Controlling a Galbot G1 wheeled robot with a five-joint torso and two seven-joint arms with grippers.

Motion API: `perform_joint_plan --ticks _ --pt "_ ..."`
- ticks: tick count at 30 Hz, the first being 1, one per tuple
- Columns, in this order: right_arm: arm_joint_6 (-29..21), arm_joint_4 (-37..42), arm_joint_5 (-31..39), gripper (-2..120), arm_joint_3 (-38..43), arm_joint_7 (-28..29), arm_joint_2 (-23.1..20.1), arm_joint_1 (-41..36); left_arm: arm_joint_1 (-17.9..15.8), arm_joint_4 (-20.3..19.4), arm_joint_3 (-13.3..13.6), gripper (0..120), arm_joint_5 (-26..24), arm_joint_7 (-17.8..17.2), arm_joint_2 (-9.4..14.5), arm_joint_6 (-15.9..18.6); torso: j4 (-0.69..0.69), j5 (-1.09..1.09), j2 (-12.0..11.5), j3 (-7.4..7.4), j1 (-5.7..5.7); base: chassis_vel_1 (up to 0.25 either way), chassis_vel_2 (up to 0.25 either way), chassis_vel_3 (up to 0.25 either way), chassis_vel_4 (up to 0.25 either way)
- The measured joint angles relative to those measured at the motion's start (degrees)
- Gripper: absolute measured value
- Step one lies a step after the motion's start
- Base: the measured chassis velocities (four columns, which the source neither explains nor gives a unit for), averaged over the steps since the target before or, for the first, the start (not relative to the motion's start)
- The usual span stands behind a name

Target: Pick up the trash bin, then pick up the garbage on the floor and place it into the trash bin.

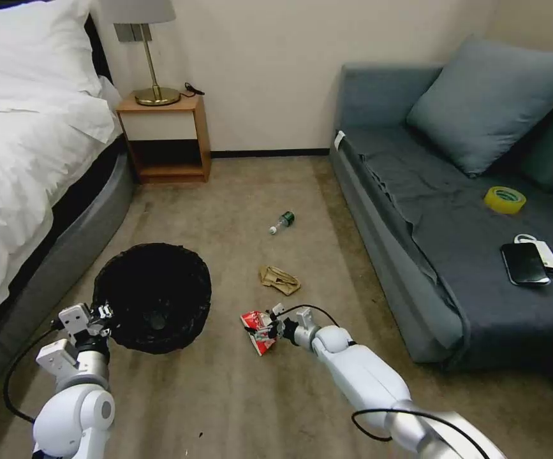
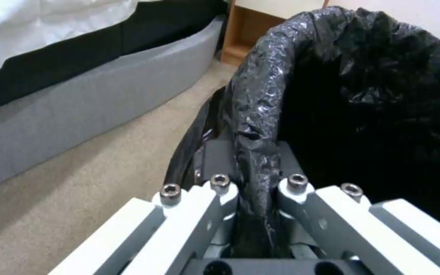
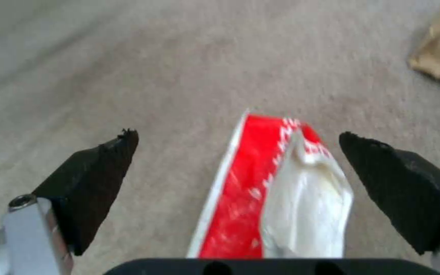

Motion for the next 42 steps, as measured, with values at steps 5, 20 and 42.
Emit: perform_joint_plan --ticks 5,20,42 --pt "-2.7 -3.3 -0.6 100 0.5 1.3 1.2 2.0 0.2 0.2 0.0 4 0.0 0.3 -0.3 -0.1 0.01 0.01 0.0 0.0 0.0 0.0 0.0 0.0 0.0" --pt "-8.6 -10.2 -0.9 100 -2.3 4.7 4.0 6.1 0.5 -0.4 0.2 4 -0.2 0.6 -0.6 -0.1 0.0 0.01 0.0 0.0 0.0 0.0 0.0 0.0 0.0" --pt "-7.2 -14.8 -6.4 64 0.7 4.9 6.4 5.1 0.6 0.2 0.5 4 -0.2 1.2 -0.4 -0.3 -0.01 0.0 0.0 -0.01 0.0 0.0 0.0 0.0 0.0"
